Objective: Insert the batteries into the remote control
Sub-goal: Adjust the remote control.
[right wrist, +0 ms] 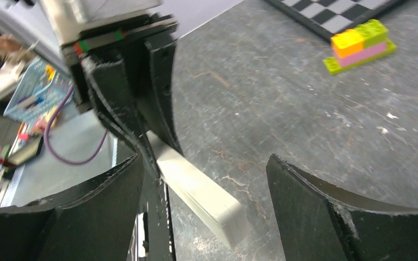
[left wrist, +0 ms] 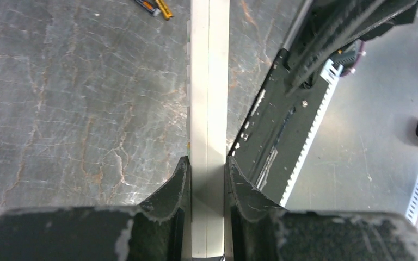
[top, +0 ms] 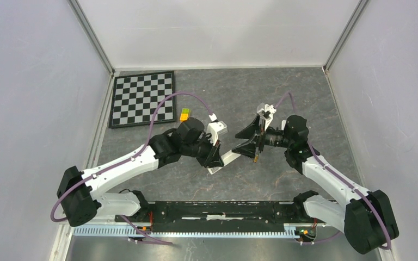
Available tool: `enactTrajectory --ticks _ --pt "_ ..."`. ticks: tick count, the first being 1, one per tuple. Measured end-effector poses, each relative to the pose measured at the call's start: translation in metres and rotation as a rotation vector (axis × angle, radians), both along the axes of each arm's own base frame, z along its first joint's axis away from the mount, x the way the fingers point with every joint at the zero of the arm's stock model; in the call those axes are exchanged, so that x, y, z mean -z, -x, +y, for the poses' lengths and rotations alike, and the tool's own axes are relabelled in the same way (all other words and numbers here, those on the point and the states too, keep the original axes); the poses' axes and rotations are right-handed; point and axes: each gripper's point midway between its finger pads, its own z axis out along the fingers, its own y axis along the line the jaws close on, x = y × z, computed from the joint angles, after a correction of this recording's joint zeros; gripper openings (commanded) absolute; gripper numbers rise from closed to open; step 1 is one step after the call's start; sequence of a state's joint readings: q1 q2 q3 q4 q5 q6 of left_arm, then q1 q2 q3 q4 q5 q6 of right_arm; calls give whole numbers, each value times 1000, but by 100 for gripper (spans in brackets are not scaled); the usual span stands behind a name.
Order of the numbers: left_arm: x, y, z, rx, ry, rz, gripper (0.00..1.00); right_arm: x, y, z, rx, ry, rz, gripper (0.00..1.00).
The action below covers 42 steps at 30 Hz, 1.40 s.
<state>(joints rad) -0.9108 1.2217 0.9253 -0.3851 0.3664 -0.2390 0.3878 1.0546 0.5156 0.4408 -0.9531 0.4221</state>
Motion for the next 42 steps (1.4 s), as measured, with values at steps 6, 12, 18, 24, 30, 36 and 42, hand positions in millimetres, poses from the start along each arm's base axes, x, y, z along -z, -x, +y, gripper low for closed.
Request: enactTrajectory --ticks 6,12,18,24,30,36,42 --pt "-7 14 2 82 4 16 2 -13 41 9 -207 -17 -150 78" --pt "-14 27 4 138 22 35 2 -5 53 11 -290 13 -199 78" --pt "-30 35 7 173 69 14 2 13 57 15 -332 74 -191 57" --pt "-36 36 9 182 88 1 2 9 67 20 -375 52 -159 35" --pt "-46 44 11 223 121 -16 2 -6 81 22 -406 -23 -133 17" --pt "-56 46 12 230 145 -34 76 -17 84 24 -413 -56 -137 4" --pt "-64 28 13 112 146 -76 100 -24 72 28 -335 -70 -140 0"
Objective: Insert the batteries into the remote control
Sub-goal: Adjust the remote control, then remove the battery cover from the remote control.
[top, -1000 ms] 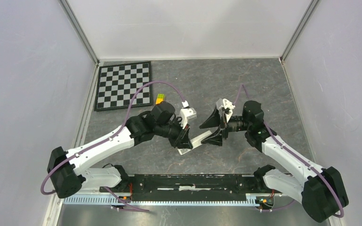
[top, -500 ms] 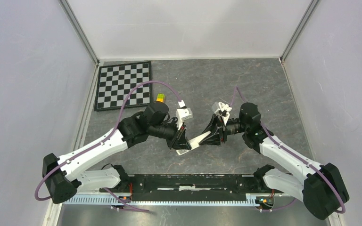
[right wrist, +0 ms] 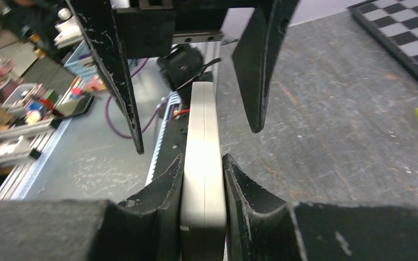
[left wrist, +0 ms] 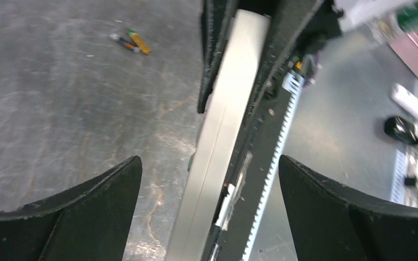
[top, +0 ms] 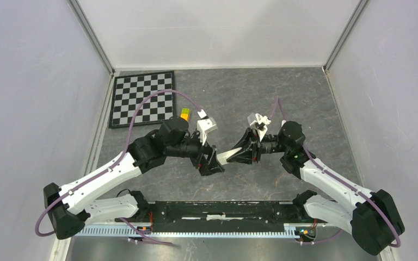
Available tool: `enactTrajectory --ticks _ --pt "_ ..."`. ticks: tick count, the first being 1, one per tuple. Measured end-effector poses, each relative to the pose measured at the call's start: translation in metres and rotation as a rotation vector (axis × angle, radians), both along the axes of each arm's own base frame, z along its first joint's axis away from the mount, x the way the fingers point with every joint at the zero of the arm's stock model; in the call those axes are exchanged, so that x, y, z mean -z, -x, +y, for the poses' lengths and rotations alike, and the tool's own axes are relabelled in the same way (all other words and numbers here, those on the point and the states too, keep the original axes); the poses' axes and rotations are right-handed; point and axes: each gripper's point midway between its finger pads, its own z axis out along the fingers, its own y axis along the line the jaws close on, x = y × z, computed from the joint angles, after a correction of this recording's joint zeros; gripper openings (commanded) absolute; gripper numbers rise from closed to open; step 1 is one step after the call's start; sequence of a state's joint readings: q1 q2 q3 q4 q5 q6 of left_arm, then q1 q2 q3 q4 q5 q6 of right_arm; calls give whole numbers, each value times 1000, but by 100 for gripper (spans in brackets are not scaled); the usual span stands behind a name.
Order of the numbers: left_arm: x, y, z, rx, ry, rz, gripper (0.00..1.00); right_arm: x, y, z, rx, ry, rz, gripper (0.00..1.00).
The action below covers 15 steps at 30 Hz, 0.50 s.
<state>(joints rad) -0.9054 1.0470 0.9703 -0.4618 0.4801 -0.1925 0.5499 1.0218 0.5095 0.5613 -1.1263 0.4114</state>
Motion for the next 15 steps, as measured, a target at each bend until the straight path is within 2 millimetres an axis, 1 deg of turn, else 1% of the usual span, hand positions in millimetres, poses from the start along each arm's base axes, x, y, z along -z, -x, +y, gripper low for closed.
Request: enactTrajectory --ticks 5,9,11,15 --pt "-5 -34 7 -247 -2 11 100 -9 -27 4 161 -24 54 0" --pt "-13 -61 14 -452 42 61 100 -29 -43 4 269 -108 113 0" --pt "-22 -70 17 -530 89 83 100 -38 -50 2 321 -165 153 0" --pt "-49 -76 16 -588 227 113 100 -47 -63 -4 416 -264 265 0"
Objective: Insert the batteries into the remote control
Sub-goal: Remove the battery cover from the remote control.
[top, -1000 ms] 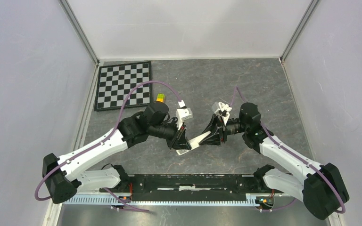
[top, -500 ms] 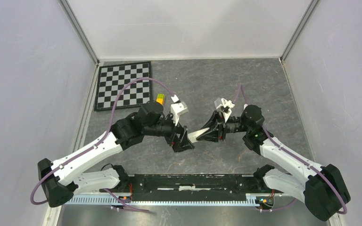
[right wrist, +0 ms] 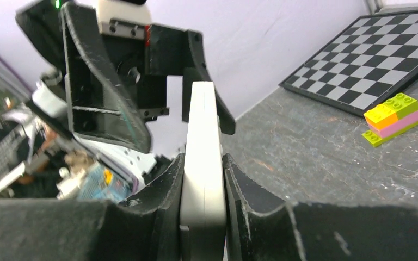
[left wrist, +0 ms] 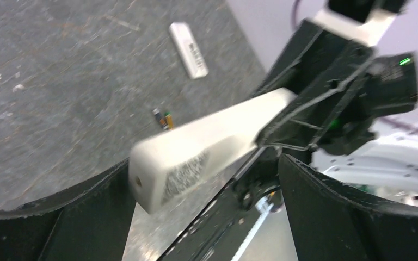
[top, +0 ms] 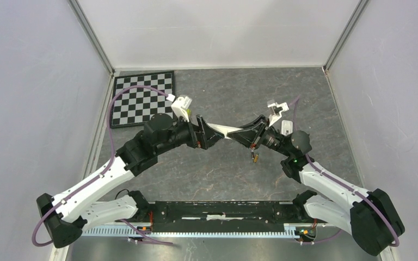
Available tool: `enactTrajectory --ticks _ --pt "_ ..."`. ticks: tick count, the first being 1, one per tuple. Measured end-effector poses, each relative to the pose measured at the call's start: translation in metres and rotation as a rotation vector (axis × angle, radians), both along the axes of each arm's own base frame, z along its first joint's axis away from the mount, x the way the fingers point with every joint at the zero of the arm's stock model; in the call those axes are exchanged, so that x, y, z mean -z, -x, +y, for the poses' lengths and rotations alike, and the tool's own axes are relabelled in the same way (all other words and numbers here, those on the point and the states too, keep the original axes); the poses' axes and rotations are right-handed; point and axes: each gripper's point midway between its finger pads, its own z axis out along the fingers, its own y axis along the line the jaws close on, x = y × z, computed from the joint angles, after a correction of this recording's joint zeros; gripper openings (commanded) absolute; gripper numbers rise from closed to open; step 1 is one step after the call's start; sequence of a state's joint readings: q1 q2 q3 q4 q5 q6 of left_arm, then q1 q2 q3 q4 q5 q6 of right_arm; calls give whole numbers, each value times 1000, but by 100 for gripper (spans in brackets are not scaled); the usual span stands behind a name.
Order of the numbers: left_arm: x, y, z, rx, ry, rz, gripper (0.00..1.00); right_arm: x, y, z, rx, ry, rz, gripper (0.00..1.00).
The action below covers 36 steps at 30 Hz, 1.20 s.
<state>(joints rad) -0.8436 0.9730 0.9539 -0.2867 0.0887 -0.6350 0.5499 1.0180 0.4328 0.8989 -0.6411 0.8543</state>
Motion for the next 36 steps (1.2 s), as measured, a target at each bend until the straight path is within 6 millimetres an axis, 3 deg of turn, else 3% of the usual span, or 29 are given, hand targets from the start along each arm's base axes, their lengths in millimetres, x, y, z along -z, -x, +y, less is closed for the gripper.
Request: enactTrajectory --ticks 5,11,14,21,28,31,36 --pt "-29 -2 -9 -20 187 -16 100 -9 -8 -10 70 -148 125 0" --pt "-28 -9 -32 15 257 27 97 -23 -13 -13 85 -291 253 0" --pt "-29 -14 -41 23 288 37 87 -29 -10 -9 75 -337 296 0" --pt "-56 -17 -45 28 437 -29 64 -31 -11 -4 86 -388 369 0" --pt "-53 -20 -43 5 471 -13 22 -33 -9 -6 81 -417 386 1" --pt "-62 -16 -44 19 511 -11 3 -36 -7 -7 68 -436 388 11" --pt "-62 -15 -44 20 507 -7 2 -34 -6 -8 76 -430 398 33"
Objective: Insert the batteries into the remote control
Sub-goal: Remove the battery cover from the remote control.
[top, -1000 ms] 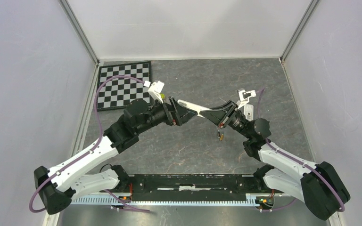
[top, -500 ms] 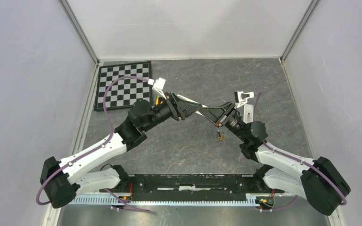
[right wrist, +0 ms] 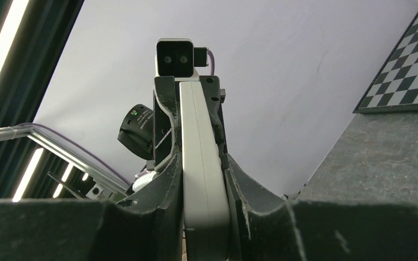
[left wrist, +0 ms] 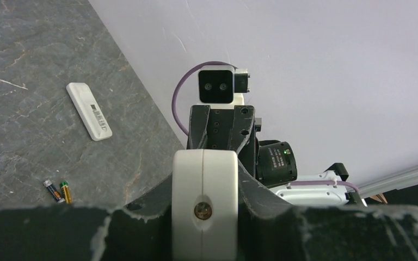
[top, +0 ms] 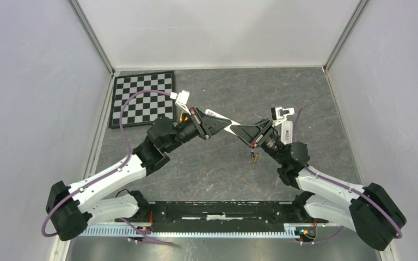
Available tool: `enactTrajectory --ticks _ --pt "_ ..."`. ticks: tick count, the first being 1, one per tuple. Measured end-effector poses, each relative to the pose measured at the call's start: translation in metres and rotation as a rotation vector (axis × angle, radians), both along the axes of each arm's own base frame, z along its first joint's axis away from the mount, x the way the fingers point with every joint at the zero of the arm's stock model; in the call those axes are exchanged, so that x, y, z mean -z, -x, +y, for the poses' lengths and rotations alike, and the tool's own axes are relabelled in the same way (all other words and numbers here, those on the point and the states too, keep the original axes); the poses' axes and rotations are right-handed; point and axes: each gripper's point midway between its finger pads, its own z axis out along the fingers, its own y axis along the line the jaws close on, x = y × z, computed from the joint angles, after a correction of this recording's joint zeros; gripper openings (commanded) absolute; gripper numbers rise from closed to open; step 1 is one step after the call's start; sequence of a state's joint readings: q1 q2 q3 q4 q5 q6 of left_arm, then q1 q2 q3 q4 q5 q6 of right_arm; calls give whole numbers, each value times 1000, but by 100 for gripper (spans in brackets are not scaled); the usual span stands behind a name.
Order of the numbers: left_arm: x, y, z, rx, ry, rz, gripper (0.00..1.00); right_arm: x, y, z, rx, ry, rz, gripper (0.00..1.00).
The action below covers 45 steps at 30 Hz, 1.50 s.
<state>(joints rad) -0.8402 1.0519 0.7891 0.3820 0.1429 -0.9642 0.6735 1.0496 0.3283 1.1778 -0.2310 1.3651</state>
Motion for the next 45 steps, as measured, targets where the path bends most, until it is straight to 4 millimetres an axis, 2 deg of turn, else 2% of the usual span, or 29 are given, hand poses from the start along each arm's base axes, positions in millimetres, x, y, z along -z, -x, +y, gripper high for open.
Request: enactTrajectory --ticks 2,4,7,18,21,26,32,36,39,45 --pt "1 0 0 0 -5 3 2 3 0 0 5 13 17 37" --pt "5 0 0 -3 -20 9 2 8 -1 0 15 37 42 38" --pt "13 0 2 -11 -50 25 2 19 -3 1 23 72 74 34" --pt "29 4 11 -24 -98 60 2 40 5 1 0 98 98 13" --pt "33 4 15 -33 -105 67 2 45 8 0 -3 97 94 10" --pt "31 3 17 -39 -102 65 2 44 8 0 -5 89 74 20" --pt "32 3 18 -42 -105 68 2 44 9 0 -9 89 69 44" --pt "37 -9 27 -105 -130 66 2 58 0 -2 24 137 102 58" --pt "37 -15 34 -145 -139 60 2 70 -5 -3 38 169 144 59" --pt "44 -20 39 -176 -168 61 2 77 -6 -2 35 184 173 45"
